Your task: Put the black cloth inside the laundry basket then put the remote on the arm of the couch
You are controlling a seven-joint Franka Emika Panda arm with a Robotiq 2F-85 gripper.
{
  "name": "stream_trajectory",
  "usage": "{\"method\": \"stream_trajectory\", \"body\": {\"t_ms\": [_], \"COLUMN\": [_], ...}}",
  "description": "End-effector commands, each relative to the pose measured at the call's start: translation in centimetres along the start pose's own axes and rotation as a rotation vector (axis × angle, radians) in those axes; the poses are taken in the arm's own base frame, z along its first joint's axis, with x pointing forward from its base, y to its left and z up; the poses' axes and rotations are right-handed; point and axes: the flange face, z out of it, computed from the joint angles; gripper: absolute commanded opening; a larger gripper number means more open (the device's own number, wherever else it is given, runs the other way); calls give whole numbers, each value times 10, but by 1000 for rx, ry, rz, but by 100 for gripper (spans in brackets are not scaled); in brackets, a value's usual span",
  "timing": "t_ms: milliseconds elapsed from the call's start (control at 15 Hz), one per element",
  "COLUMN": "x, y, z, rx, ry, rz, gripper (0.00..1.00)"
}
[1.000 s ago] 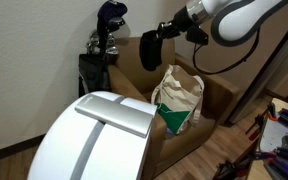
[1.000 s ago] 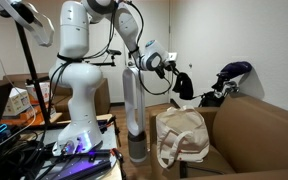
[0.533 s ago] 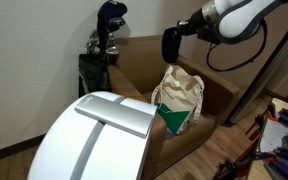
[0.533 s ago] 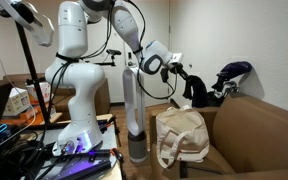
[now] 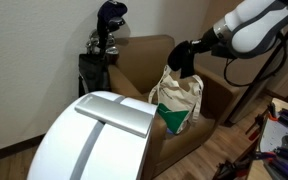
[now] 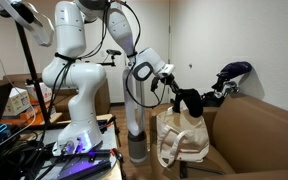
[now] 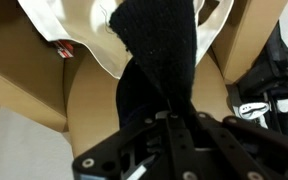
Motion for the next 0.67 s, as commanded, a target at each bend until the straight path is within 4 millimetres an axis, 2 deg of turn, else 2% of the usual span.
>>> {"method": "stream_trajectory", "body": {"t_ms": [0,400,467,600], "x": [-12,-37,-39,-44], "y": [13,6,3,-1], "z": [-6,-4,-3,-4], "rx": [2,21,27,46], "ry": [-52,-200,-220,-248], "rz": [20,-37,-47,-67], "gripper": [7,6,32,37]}}
